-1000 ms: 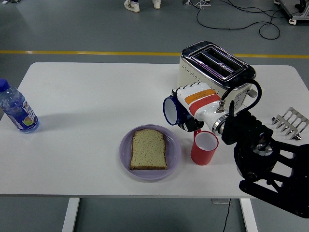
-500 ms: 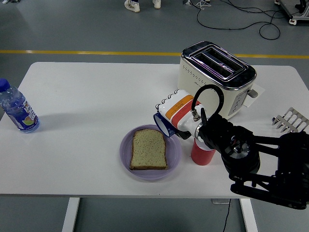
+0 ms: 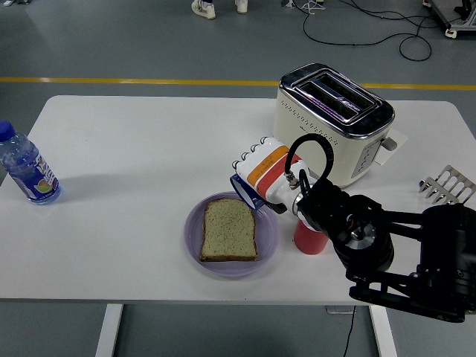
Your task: Pick up the cup,pour liquid into bread,place the cup on the desk
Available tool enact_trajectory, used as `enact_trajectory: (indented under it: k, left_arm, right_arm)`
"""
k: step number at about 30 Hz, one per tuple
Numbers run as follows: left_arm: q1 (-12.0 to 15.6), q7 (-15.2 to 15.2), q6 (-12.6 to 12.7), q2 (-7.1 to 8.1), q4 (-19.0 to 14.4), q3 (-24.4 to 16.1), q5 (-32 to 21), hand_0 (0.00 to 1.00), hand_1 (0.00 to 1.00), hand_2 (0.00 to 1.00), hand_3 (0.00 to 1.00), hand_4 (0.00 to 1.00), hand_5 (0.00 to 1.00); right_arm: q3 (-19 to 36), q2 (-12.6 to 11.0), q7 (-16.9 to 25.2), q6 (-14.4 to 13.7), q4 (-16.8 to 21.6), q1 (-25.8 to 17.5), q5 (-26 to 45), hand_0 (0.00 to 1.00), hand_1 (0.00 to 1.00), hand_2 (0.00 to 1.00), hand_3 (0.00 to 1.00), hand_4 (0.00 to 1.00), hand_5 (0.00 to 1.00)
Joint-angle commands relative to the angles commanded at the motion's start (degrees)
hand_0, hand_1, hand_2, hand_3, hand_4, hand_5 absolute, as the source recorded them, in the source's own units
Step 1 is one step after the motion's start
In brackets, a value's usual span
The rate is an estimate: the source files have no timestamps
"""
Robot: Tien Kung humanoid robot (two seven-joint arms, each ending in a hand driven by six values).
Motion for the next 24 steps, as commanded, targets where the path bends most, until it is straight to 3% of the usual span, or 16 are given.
enact_trajectory:
  k: [8, 16, 24]
  left_arm:
    - [0.01, 0.01, 0.00, 0.01, 0.00, -0.02, -0.06, 0.646, 0.602, 0.593, 0.528, 0.295, 0.760]
    - [0.14, 0.01, 0.01, 0.00, 0.02, -0.20, 0.25, 0.646, 0.602, 0.593, 0.528, 0.293, 0.758]
    - [0.54, 0.01, 0.02, 0.07, 0.07, 0.09, 0.54, 0.645, 0.602, 0.592, 0.528, 0.290, 0.752]
  right_arm:
    - [1.53, 0.07, 0.00, -3.47, -0.16, -1.03, 1.92, 0.445, 0.456, 0.564, 0.559, 0.586, 0.002]
    - [7.64, -2.06, 0.00, -13.09, 0.33, -5.61, 6.47, 0.444, 0.456, 0.562, 0.556, 0.582, 0.002]
    - [18.27, -5.33, 0.68, -23.03, 3.30, -14.10, 12.26, 0.461, 0.453, 0.562, 0.556, 0.578, 0.002]
